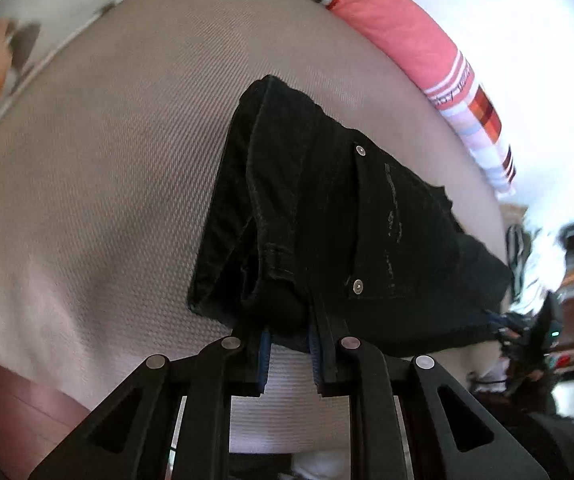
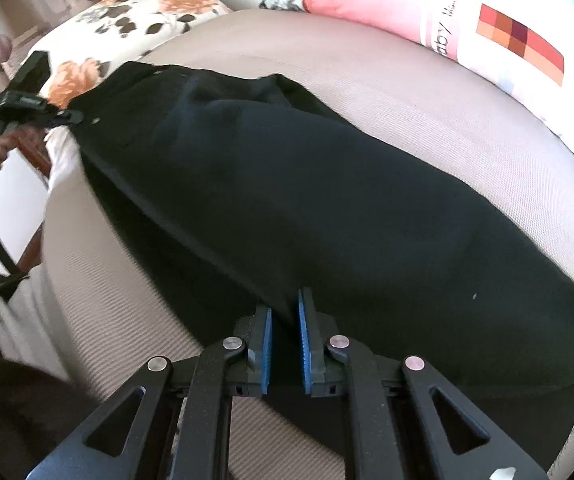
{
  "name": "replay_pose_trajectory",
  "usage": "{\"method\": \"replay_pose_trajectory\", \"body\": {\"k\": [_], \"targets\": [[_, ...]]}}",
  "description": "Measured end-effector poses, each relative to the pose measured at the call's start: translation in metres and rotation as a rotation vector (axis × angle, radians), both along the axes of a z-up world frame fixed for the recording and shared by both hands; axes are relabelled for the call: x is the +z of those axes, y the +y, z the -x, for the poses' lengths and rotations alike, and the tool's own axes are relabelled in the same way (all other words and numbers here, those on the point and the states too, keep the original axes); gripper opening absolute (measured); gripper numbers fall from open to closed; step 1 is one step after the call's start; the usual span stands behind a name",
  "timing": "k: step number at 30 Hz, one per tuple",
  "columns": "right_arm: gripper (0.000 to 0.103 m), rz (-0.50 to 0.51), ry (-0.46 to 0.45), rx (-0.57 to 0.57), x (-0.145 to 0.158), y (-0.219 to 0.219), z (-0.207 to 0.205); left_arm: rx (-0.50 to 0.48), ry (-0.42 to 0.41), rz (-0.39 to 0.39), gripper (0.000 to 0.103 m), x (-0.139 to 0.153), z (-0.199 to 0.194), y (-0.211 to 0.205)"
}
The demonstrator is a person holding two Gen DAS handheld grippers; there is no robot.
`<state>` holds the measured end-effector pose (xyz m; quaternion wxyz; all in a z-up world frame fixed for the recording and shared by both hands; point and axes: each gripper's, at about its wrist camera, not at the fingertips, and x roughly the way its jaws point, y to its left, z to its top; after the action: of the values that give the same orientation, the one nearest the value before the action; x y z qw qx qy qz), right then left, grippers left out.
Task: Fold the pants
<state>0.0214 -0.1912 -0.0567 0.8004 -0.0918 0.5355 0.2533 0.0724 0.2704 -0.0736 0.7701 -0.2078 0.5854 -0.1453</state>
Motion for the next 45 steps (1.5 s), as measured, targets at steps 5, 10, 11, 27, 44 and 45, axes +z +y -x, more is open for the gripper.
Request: {"method": "replay_pose_trajectory", "body": {"k": [5, 10, 11, 27, 44, 45], "targets": [[0.01, 0.003, 0.055, -0.018, -0.018, 0.004, 0.01, -0.01, -0.015, -0.032, 0.021, -0.006, 0.001, -0.004], [0.01, -0.006, 0.066, -0.02, -0.017, 0.005, 0.014, -0.022, -0.04, -0.146, 0.039, -0.002, 0.007, -0.013], [0.01, 0.007, 0.075, -0.017, -0.023, 0.006, 0.013, -0.028, -0.052, -0.165, 0.042, -0.001, 0.008, -0.015], [0.016, -0.144, 0.138, -0.159, -0.021, -0.014, -0.001, -0.306, -0.441, -0.431, 0.063, 0.077, 0.056, -0.13], [0.016, -0.22, 0.17, -0.257, -0.007, -0.021, -0.012, -0.886, -0.484, -0.294, 0.059, 0.001, 0.059, -0.364], [0.016, -0.221, 0.166, -0.258, -0.006, -0.021, -0.012, -0.894, -0.476, -0.297, 0.047, -0.003, 0.057, -0.371]]}}
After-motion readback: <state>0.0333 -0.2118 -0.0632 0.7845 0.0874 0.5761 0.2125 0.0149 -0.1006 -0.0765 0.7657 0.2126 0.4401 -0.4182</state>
